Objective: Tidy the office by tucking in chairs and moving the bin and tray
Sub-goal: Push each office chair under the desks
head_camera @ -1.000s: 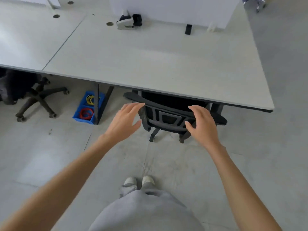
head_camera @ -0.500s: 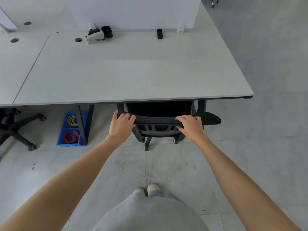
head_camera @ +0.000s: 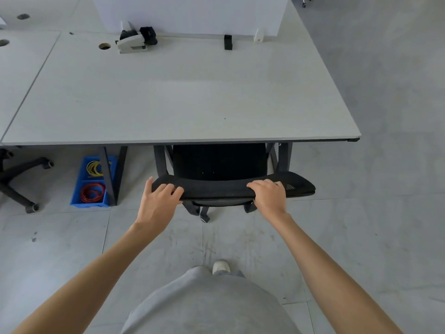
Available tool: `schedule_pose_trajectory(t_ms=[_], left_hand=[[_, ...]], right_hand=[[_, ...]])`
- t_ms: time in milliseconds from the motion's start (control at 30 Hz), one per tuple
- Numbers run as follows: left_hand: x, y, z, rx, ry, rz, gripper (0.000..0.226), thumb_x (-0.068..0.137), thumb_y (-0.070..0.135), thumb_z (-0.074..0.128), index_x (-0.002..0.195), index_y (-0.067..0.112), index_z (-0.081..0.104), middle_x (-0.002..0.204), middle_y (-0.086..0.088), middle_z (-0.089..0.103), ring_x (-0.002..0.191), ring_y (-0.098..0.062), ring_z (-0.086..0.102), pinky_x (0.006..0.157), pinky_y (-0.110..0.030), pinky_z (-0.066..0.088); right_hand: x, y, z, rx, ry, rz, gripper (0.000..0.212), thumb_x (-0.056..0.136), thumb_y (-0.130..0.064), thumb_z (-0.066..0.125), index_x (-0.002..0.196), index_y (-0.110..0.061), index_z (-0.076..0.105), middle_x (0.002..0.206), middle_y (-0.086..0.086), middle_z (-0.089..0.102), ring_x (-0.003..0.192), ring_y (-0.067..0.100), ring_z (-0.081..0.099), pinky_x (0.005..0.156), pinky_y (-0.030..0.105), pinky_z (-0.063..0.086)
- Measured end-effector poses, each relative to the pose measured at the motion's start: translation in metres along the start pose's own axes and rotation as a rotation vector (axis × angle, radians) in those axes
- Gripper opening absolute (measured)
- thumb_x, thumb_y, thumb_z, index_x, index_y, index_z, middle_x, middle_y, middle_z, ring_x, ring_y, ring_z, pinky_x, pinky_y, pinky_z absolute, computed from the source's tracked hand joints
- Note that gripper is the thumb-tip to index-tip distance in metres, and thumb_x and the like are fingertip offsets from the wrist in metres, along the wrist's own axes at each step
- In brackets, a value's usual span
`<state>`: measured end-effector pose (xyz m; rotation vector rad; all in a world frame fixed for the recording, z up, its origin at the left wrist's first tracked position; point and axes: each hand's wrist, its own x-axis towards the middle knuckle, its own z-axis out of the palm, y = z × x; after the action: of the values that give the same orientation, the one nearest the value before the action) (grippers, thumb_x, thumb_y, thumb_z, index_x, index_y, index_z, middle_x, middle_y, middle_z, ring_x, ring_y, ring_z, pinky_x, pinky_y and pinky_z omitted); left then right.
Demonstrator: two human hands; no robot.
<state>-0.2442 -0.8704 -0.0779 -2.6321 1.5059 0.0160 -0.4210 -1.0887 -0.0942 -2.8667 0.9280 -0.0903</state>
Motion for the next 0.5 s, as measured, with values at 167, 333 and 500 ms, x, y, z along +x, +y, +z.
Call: schedule_pose_trajectory(t_ms=[167,333,500], left_hand=[[0.032,0.006,-0.011,-0.080,-0.064,0.085,0.034,0.087,0.035,0.057,0.117,0.018,0.053,0.115,-0.003,0.062,0.107,-0.023,0.056,0.102,-0.038,0.037],[0.043,0.018,-0.001,-0.155,-0.225,0.085,0.026,0.090,0.017,0.047,0.116,0.018,0.055,0.107,0.000,0.065,0.092,-0.022,0.061,0.076,-0.034,0.052],[0.034,0.002,0.009,-0.108,-0.304,0.097,0.029,0.093,0.017,0.047,0.122,0.021,0.051,0.102,0.000,0.066,0.085,-0.021,0.063,0.075,-0.034,0.053]], right_hand=[[0.005,0.009,-0.005,0.006,-0.032,-0.057,0.035,0.065,-0.005,0.075,0.100,-0.011,0.071,0.092,0.005,0.074,0.086,0.028,0.067,0.076,0.036,0.044],[-0.004,0.041,-0.011,-0.044,-0.006,-0.123,0.030,0.053,-0.012,0.083,0.081,-0.009,0.071,0.072,0.003,0.071,0.064,0.025,0.066,0.056,0.030,0.050],[-0.001,0.024,-0.011,-0.053,-0.026,-0.111,0.021,0.049,-0.008,0.079,0.065,-0.011,0.066,0.056,0.001,0.062,0.050,0.022,0.057,0.041,0.019,0.030]])
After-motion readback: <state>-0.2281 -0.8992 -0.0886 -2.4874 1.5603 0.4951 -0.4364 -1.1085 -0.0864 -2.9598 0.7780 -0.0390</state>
